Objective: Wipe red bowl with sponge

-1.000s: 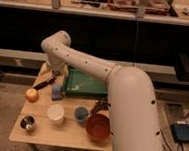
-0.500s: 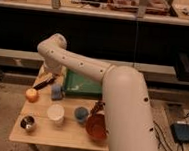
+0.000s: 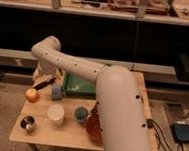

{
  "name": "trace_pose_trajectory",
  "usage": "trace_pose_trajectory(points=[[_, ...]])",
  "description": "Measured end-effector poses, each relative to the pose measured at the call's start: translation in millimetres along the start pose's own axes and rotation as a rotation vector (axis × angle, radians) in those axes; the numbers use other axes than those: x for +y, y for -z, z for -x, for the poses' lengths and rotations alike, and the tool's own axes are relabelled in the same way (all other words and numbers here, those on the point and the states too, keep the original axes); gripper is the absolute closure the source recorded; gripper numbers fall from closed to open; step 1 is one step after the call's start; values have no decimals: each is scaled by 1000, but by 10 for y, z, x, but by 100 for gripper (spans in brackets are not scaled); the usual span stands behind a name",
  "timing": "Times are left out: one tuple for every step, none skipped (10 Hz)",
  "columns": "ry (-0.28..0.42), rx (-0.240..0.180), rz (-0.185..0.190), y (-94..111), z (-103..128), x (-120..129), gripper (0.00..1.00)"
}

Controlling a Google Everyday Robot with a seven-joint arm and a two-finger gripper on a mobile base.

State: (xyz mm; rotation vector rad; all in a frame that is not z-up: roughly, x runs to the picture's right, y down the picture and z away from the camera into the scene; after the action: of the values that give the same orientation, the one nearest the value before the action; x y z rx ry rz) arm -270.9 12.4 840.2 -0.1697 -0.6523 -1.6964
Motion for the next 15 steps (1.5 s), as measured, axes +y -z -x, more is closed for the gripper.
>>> trace_pose_trajectory(points=[[2,-6,-1,-34,15,-15,32],[4,-17,-3,-84,37,-24,40],[3,-26,-3,-126,59,-25,41],[1,-39,-3,-202,92,-18,41],[-3,-52,-1,-284,125,4,41],[-9,-69,3,-394,170,42,41],[-14,-78,7,-461,199,68,41],[-24,-83,11,-514,223,90,41],[-40,-86,19,-575,238,144,41],[-47,-83,29,-593,227,195,41],[-49,-85,37,-614,229,222,41],[-49,-87,47,-646,225,244,41],[-54,-90,52,-672,222,280,41],[-55,-91,57,-688,215,323,41],[-56,-93,64,-705,209,378,41]])
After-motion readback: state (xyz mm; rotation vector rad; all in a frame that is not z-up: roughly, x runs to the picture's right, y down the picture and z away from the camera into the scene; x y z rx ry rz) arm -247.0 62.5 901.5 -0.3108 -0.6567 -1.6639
